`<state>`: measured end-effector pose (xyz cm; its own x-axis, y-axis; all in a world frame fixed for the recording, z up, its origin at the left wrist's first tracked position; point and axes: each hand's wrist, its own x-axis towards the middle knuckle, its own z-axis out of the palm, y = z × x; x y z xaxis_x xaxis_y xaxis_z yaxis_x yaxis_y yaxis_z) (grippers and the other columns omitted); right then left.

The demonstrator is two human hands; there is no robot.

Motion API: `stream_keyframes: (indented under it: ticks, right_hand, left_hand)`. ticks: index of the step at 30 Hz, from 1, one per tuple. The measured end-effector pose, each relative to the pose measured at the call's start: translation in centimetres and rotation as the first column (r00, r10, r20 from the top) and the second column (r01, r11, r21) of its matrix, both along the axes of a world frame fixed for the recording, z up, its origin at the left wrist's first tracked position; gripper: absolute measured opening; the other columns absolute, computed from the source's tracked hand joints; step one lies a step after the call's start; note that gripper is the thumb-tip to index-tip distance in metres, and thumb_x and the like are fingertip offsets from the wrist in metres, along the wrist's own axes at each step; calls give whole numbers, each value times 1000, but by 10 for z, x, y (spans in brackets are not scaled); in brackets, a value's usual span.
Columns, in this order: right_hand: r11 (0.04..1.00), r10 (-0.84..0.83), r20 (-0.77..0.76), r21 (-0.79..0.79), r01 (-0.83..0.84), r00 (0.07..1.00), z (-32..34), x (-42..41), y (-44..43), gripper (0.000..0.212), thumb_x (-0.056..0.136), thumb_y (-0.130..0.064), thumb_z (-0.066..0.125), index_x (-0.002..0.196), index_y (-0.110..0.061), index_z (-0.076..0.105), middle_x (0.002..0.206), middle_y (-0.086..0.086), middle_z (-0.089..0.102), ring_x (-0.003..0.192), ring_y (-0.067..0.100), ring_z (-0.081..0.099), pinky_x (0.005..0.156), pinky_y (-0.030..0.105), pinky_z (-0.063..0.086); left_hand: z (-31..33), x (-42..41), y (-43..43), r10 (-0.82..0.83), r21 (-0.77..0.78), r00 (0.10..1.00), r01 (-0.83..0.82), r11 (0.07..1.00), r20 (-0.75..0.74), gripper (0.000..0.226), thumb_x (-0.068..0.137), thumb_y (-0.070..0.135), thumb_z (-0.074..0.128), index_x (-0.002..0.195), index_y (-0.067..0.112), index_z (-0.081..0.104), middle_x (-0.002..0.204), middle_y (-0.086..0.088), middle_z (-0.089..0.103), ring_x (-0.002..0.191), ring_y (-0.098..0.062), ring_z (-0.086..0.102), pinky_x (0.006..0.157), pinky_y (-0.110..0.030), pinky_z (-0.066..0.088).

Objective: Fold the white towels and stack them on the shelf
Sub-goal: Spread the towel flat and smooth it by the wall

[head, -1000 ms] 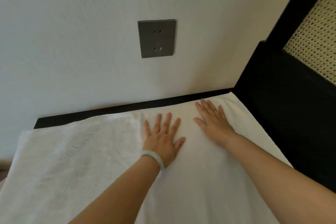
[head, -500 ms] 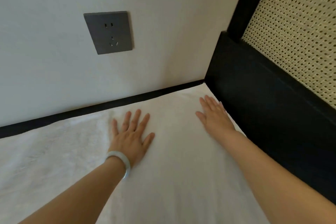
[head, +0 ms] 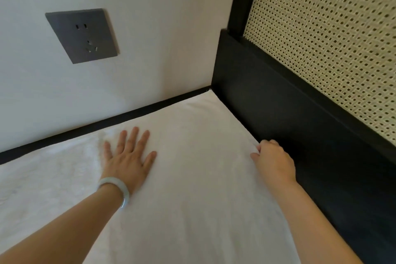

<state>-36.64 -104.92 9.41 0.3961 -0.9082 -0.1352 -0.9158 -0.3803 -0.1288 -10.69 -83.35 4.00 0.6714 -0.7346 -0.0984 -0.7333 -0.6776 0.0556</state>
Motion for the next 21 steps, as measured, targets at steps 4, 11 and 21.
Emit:
stream_keyframes:
  ticks: [4, 11, 21]
  right_hand:
    - [995, 19, -80, -93, -26, 997, -1, 2, 0, 22, 104, -23, 47, 121, -10, 50, 115, 9, 60, 94, 25, 65, 65, 30, 39]
    - [946, -9, -173, -322, -47, 985, -15, 3, 0, 36, 90, -1, 56, 123, -7, 44, 96, 6, 63, 66, 22, 64, 51, 29, 32]
    - [954, 57, -7, -294, -56, 998, -34, -2, 5, 31, 87, 9, 53, 117, 1, 55, 125, 20, 53, 74, 35, 65, 56, 33, 33]
  left_hand:
    - [2, -1, 0, 4, 7, 1000, -4, 1000, -10, 67, 91, 63, 1, 153, 41, -13, 162, 10, -16, 150, -19, -14, 119, -54, -4]
    - [-2, 2, 3, -1, -35, 1000, 0, 999, -30, 70, 85, 64, -12, 151, 44, -14, 162, 12, -16, 150, -17, -15, 119, -53, -8]
    - [35, -19, 45, -21, -477, 945, -145, 867, -326, 39, 95, 6, 58, 133, 13, 59, 141, -8, 52, 133, -33, 45, 112, -43, 29]
